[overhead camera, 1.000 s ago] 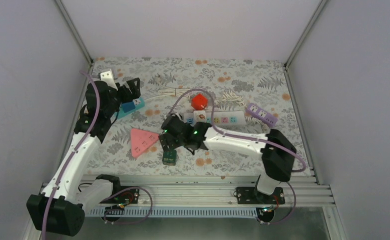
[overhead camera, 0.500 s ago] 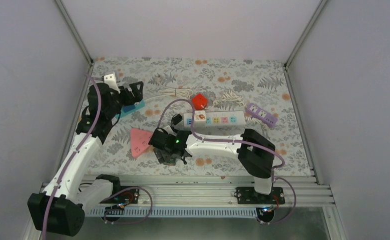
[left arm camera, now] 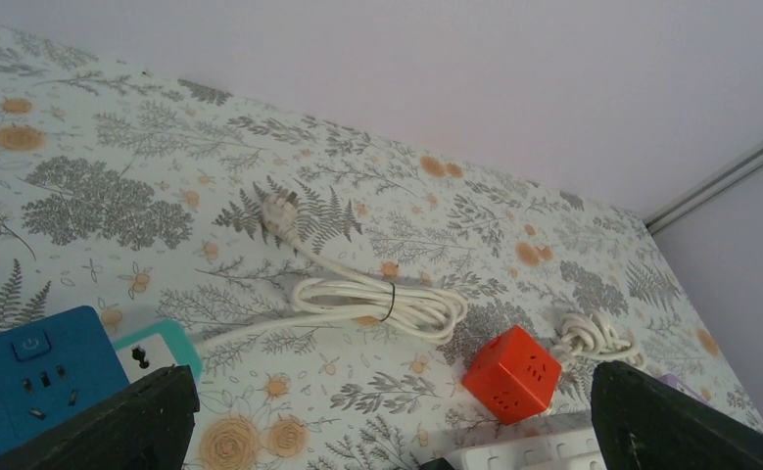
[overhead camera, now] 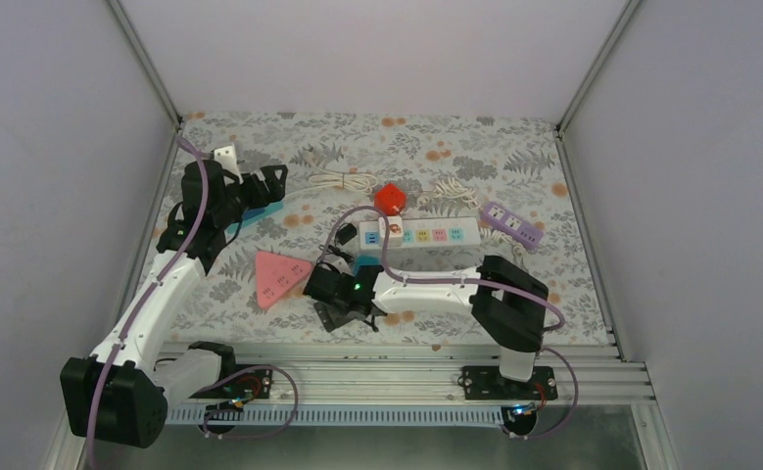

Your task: Insert the plug

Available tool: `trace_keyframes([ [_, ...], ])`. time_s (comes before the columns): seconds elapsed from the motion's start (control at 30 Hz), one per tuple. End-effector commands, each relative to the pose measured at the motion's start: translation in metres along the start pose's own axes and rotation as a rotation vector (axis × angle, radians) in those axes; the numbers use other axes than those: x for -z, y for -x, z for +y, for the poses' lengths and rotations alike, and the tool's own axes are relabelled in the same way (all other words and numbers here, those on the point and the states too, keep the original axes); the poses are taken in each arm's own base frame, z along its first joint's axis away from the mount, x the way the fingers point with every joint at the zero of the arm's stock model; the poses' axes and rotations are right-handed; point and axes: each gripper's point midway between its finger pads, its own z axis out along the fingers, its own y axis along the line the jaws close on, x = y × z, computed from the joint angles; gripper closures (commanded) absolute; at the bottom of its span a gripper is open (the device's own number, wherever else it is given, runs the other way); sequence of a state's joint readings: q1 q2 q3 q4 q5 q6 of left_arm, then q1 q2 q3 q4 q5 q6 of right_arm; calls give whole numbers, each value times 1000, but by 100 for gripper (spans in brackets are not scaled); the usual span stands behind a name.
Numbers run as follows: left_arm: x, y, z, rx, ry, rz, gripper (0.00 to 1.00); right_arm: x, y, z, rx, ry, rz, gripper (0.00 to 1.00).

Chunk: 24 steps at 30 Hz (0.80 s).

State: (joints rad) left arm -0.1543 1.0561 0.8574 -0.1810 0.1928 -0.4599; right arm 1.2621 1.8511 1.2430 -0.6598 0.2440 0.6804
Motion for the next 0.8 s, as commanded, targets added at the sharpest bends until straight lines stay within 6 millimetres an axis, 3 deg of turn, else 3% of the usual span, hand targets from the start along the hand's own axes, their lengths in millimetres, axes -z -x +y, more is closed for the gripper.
trace_keyframes([
  [0.0,2,2,-2,0,-13,-10,1,10,-1,-6,-30,16,-24,12],
  [0.13,2,2,-2,2,-13,-9,1,5,0,-2,16,57,-35,26],
  [0.33,1,-1,-5,7,-26,5,0,-2,11,-7,75,64,-84,33],
  [0.47,1,-6,-6,19,-36,27,0,-1,18,-12,69,84,-111,46],
  [0.6,-2,-13,-20,-17,-128,66,0,19,38,-16,76,127,-214,48],
  [0.77,-14,-41,-51,-44,-358,228,0,72,85,-36,56,214,-435,48],
])
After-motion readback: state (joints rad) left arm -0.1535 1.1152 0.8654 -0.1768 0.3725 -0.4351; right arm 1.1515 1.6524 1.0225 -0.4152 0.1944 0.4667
